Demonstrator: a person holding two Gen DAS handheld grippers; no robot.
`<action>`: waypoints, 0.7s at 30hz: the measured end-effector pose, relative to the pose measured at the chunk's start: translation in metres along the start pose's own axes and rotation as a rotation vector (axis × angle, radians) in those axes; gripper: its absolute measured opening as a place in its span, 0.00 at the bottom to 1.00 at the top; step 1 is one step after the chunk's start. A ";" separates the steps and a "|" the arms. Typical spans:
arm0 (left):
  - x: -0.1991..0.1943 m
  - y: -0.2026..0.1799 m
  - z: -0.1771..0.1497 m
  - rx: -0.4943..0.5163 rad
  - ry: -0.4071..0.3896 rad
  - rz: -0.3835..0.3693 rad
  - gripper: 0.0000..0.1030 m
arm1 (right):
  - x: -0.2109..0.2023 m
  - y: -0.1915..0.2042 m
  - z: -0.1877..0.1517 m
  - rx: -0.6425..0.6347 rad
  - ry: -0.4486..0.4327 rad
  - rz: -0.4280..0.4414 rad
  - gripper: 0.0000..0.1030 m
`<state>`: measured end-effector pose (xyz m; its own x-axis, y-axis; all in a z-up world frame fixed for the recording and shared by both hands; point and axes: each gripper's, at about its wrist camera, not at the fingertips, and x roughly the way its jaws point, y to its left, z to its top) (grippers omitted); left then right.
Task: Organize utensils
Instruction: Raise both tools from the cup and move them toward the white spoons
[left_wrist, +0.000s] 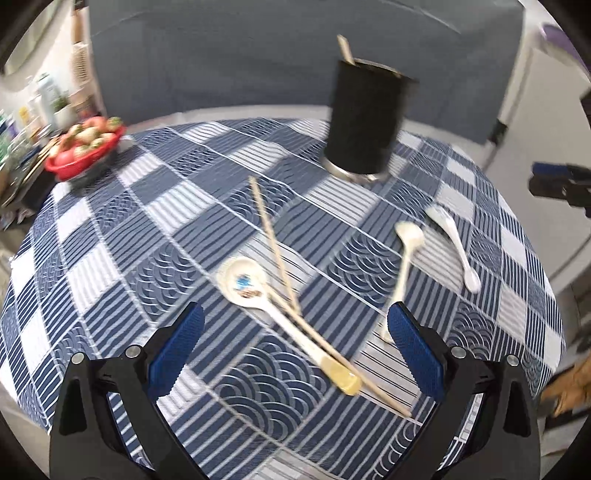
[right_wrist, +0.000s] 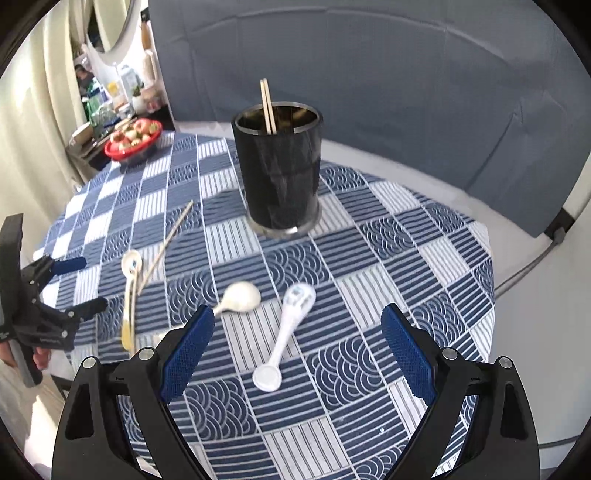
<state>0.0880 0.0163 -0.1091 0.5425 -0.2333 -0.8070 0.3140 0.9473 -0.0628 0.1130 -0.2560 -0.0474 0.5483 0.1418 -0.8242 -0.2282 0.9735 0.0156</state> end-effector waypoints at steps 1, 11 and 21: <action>0.003 -0.005 -0.001 0.015 0.007 -0.004 0.94 | 0.003 -0.001 -0.002 0.003 0.008 0.001 0.85; 0.025 -0.045 0.007 0.132 0.051 -0.083 0.94 | 0.030 -0.018 -0.026 0.065 0.078 0.014 0.85; 0.061 -0.060 0.085 0.169 0.103 -0.134 0.94 | 0.060 -0.014 -0.059 0.103 0.098 0.068 0.85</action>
<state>0.1685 -0.0733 -0.1047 0.4073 -0.3223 -0.8545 0.5085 0.8573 -0.0810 0.1011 -0.2714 -0.1305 0.4517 0.1948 -0.8707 -0.1761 0.9761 0.1270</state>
